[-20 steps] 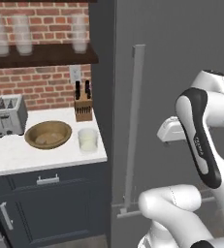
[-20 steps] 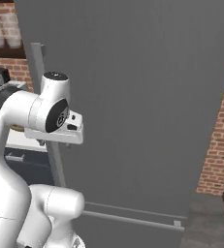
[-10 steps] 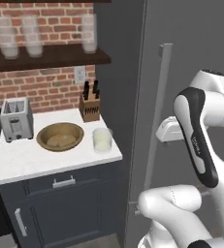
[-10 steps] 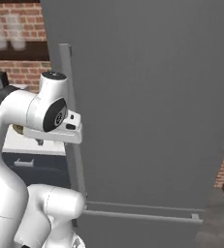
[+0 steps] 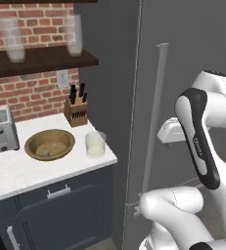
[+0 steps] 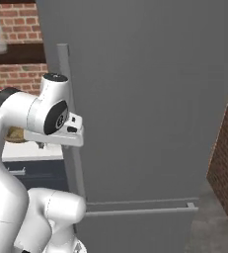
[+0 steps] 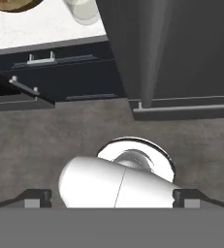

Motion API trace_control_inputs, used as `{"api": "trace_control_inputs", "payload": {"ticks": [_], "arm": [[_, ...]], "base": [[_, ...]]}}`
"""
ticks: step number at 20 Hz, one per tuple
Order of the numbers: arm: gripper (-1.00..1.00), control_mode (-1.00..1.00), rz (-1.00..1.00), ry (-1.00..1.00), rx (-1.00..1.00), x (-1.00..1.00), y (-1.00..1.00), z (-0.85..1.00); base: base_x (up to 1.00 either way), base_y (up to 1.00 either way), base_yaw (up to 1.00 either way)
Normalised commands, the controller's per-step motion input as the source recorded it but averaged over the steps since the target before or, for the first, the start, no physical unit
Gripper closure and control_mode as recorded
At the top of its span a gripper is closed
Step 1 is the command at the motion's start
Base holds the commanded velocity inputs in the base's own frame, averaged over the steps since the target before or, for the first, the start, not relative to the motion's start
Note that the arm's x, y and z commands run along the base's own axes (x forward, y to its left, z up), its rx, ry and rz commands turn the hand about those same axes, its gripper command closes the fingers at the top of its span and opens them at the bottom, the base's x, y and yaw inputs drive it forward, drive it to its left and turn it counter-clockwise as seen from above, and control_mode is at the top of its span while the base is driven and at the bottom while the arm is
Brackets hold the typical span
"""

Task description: Grab a lemon wedge from the fridge and one ice cube from the ice bowl, and put them in the glass of lemonade.

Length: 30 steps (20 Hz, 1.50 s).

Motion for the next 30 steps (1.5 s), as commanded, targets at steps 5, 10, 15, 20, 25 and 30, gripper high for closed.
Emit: {"api": "trace_control_inputs", "payload": {"ticks": [5,10,15,20,25,30], "arm": [[-1.00,1.00,0.00,0.00,0.00,0.00,0.00,0.00],[-1.00,1.00,0.00,0.00,0.00,0.00,0.00,0.00],[-1.00,1.00,0.00,0.00,0.00,0.00,0.00,0.00],[-1.00,1.00,0.00,0.00,0.00,0.00,0.00,0.00],[-1.00,-1.00,0.00,0.09,0.00,0.20,-0.07,-0.03],[-1.00,-1.00,-0.02,0.36,-0.06,0.99,-0.13,-0.57]], "base": [[-0.07,0.91,-0.20],[0.04,1.00,-0.01],[0.26,0.83,-0.11],[0.84,0.95,0.00],[0.72,0.10,0.00],[0.00,0.00,0.00]]}}
